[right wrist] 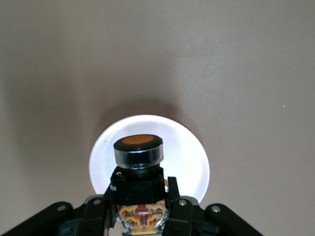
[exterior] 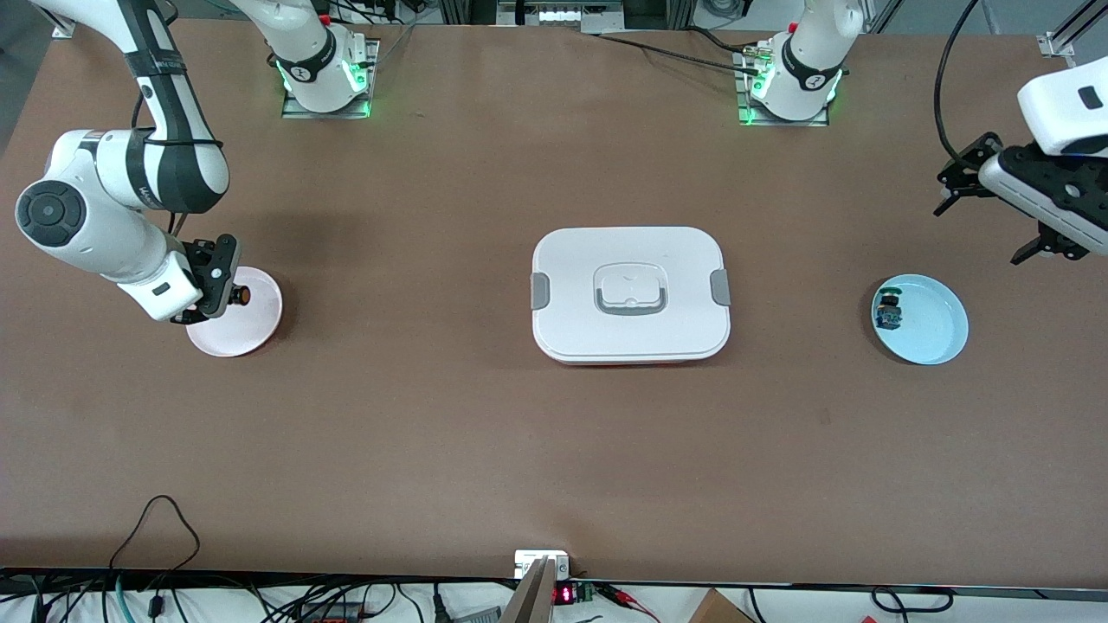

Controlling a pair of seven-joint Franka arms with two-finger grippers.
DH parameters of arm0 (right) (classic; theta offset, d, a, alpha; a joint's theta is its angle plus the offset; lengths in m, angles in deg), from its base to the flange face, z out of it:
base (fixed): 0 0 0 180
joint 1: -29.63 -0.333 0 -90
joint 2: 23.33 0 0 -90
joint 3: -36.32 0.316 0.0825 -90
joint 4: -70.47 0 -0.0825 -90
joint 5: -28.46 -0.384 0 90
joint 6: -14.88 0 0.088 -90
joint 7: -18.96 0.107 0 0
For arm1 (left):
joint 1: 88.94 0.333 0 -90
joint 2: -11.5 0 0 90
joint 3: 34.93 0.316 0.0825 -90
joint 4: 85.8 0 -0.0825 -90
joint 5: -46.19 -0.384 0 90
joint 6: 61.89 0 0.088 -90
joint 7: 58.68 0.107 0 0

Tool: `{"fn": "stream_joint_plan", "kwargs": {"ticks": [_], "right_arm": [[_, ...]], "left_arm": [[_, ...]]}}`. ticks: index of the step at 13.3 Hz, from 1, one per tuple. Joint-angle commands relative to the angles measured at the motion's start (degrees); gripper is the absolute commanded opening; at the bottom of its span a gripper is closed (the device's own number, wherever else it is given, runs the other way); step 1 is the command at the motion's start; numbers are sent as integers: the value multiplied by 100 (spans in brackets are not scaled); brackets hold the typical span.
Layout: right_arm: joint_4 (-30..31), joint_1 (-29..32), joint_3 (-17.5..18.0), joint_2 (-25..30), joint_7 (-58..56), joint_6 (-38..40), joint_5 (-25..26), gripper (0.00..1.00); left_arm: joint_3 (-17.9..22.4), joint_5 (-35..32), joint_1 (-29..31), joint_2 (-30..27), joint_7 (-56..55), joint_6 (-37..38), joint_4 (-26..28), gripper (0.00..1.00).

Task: Transfer orange switch to right arm and place
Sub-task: 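Carry the orange switch with the right gripper over the white plate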

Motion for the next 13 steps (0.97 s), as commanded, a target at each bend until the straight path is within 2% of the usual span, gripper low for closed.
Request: {"fn": "stream_joint_plan", "kwargs": {"ticks": [1, 5, 13], "right_arm": [[389, 236, 91, 40, -440, -604, 117, 2], [671, 447, 91, -144, -581, -1000, 117, 2], [830, 905, 100, -689, -1153, -1809, 117, 2]], "left_arm": [[189, -81, -122, -207, -880, -183, 343, 100], [189, -63, -140, -224, -2488, 36, 484, 100], [198, 131, 159, 22, -2571, 775, 115, 100]]}}
